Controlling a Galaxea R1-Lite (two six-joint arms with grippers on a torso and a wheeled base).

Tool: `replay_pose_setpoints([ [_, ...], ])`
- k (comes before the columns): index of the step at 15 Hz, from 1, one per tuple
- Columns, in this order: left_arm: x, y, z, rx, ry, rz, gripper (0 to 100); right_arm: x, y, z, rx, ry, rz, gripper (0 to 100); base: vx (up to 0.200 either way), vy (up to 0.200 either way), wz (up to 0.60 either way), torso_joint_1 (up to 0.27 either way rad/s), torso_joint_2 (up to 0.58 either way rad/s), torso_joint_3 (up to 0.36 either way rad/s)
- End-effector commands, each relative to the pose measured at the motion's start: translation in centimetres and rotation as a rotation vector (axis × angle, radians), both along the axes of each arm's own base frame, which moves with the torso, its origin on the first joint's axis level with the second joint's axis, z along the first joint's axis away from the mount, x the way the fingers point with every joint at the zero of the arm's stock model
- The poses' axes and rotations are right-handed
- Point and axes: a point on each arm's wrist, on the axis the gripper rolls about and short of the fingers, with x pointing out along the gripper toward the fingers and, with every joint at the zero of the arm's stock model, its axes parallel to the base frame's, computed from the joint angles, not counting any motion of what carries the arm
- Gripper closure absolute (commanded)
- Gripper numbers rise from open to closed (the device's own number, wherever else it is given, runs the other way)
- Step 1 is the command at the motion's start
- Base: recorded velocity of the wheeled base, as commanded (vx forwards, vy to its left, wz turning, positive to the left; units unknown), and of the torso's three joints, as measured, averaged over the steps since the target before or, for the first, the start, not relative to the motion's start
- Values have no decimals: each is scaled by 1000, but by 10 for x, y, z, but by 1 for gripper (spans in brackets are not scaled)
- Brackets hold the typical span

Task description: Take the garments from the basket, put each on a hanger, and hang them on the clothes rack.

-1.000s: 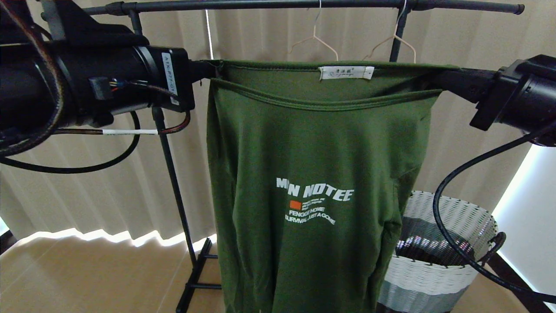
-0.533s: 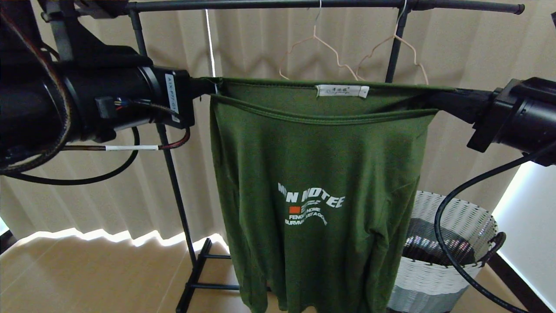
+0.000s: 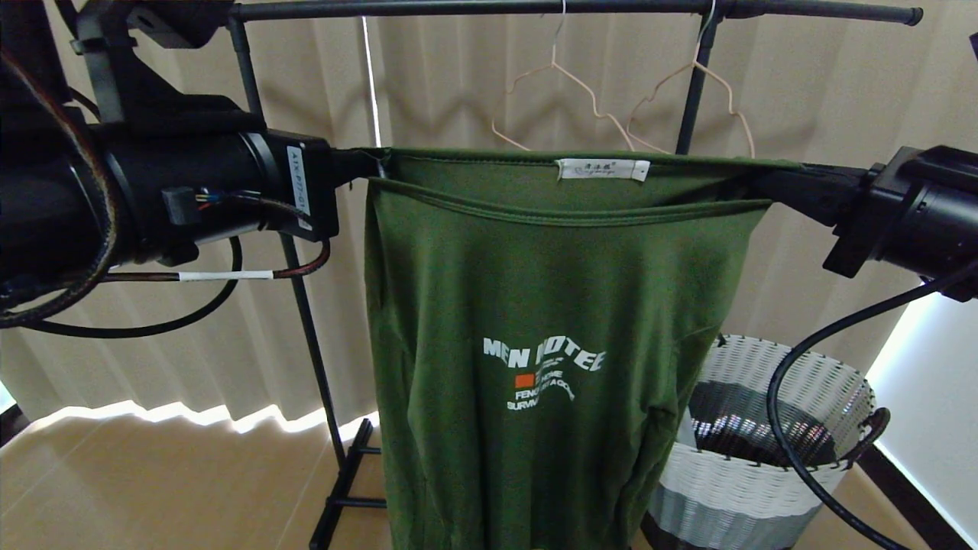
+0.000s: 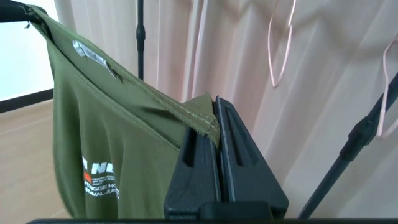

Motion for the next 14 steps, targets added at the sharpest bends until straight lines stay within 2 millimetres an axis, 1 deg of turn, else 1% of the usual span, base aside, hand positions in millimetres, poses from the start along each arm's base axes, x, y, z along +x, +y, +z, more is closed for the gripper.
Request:
replay_pose_setpoints([
  [1, -1, 1, 1, -2, -5, 1, 100, 0, 0, -1, -14, -4, 0, 100, 0, 0, 0, 0, 0, 0],
  [2, -1, 1, 1, -2, -3, 1, 100, 0, 0, -3, -28, -9, -1, 100, 0, 0, 0, 0, 0, 0],
  [3, -1, 1, 0, 1, -1, 0, 100, 0, 0, -4, -33, -8, -1, 0, 0, 0, 0, 0, 0, 0],
  [6, 1, 1, -3, 14, 4, 5, 100, -1, 0, -4, -28, -13, 2, 0, 0, 0, 0, 0, 0, 0],
  [8, 1, 2, -4, 21, 7, 29, 100, -3, 0, -11, -34, 4, 6, 0, 0, 0, 0, 0, 0, 0],
  [10, 3, 2, -14, 44, 32, 61, 100, -12, -3, -16, -35, 14, 15, 0, 0, 0, 0, 0, 0, 0],
  [11, 5, 4, -23, 61, 57, 73, 100, -18, -5, -16, -33, 11, 24, 0, 0, 0, 0, 0, 0, 0],
  [12, 7, 7, -28, 70, 69, 89, 100, -23, -3, -15, -28, 3, 41, 0, 0, 0, 0, 0, 0, 0],
  [14, 10, 13, -28, 73, 72, 115, 100, -27, -3, -12, -22, -11, 52, 0, 0, 0, 0, 0, 0, 0],
])
